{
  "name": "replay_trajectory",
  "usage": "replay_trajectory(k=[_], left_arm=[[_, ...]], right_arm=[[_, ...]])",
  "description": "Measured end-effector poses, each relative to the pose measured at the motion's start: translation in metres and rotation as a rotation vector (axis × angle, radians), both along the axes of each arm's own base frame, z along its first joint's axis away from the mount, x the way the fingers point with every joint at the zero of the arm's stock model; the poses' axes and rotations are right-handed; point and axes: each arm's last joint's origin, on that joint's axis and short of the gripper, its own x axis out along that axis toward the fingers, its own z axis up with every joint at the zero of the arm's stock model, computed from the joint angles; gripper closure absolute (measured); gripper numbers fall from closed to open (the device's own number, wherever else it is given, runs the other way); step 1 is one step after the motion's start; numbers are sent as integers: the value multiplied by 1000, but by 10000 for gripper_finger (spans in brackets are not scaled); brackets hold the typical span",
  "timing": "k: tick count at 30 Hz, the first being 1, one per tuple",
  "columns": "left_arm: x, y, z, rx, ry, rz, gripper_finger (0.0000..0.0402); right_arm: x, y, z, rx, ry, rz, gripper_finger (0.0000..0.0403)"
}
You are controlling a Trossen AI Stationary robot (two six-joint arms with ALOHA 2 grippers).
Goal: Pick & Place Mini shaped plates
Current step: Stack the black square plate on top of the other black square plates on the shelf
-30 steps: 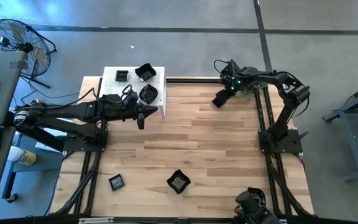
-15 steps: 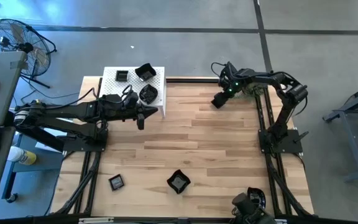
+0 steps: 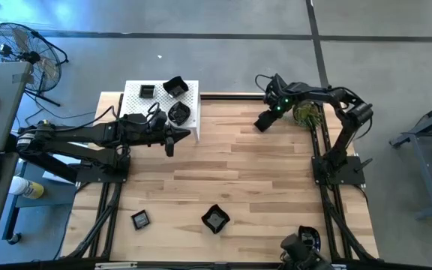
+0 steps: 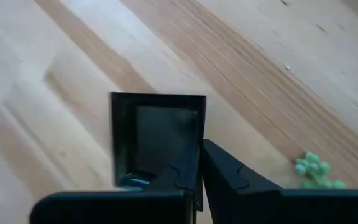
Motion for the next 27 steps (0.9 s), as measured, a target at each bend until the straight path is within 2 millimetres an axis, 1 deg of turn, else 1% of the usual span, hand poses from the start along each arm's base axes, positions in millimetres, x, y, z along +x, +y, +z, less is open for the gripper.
replay_trajectory(k=[4,7,9,14,18,22,27], left_arm=[[0,-1,0,-11,-2,-23,401],[3,-1,-1,-26,-5,-32,400],[5,-1,-3,-48,1,-28,395],[12,0,-5,-81,-10,-9,355],[21,1,-3,-76,-50,-1,314],[32,1,13,-39,-38,-4,294],[50,3,32,-23,84,-5,292]], right_arm=[[1,9,22,-23,-42,-3,400],[5,23,47,-57,-87,-7,397],[10,37,64,-79,-127,0,397],[25,77,104,-151,-254,13,401],[38,108,130,-220,-378,25,398],[51,135,148,-303,-498,88,398],[65,163,160,-374,-536,150,399]])
